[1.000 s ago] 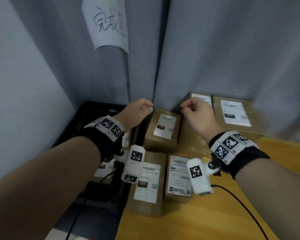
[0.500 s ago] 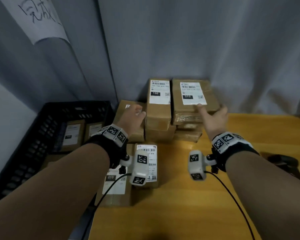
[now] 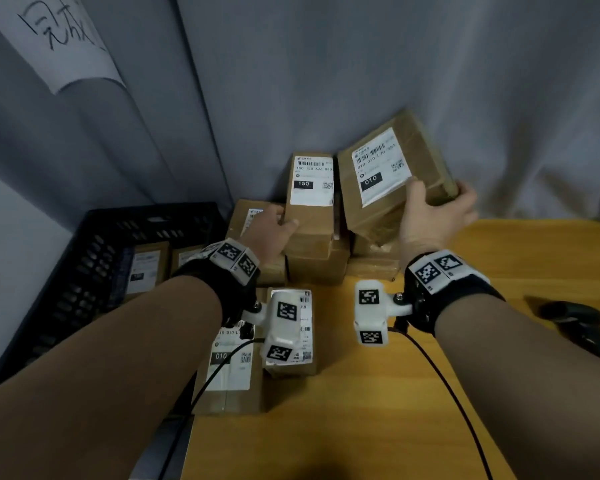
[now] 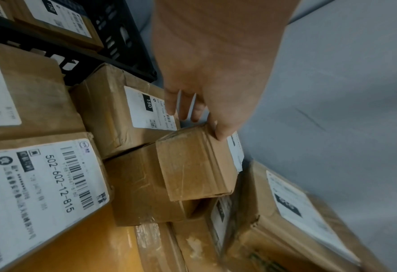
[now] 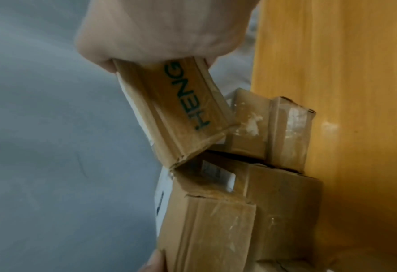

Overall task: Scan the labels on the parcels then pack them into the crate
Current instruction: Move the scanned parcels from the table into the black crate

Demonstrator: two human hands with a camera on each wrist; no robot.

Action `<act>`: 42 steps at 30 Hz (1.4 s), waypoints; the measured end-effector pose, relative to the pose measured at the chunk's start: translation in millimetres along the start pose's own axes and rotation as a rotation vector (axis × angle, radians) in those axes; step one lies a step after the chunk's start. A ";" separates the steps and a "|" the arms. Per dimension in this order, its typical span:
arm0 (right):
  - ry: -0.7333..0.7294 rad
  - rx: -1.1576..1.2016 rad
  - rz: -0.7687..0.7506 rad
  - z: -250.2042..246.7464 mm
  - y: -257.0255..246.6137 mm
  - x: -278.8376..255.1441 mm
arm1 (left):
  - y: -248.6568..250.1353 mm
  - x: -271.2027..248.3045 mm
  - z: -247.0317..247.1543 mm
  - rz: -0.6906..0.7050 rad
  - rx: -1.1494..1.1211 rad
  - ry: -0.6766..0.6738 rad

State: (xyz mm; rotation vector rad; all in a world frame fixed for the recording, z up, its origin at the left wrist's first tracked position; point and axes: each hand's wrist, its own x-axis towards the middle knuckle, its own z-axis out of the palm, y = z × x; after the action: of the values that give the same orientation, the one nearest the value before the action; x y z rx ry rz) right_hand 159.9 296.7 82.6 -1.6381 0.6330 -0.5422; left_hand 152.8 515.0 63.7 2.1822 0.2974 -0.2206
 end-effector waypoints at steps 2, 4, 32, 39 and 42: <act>-0.009 0.050 -0.154 0.1 -12.2 -4.4 | 7.5 -9.5 -8.5 0.033 -0.029 0.033; -0.045 0.135 -0.245 3.0 -25.0 -13.3 | 11.9 -17.7 -17.8 0.049 -0.072 0.050; -1.088 -0.199 0.604 256.0 47.1 -309.4 | -274.5 -112.3 -281.2 -0.419 0.021 0.312; -0.885 -0.219 0.640 338.1 112.0 -327.4 | -329.0 -79.9 -292.3 -0.463 0.185 0.256; -0.964 -0.199 0.621 367.0 132.4 -327.5 | -343.8 -61.9 -298.7 -0.426 0.202 0.238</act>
State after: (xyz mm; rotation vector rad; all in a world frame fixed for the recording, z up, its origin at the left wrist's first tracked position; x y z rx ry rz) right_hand 147.8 770.2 -104.8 -1.5444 0.4170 0.7549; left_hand 8.2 945.1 -9.6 2.3254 0.9116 -0.2335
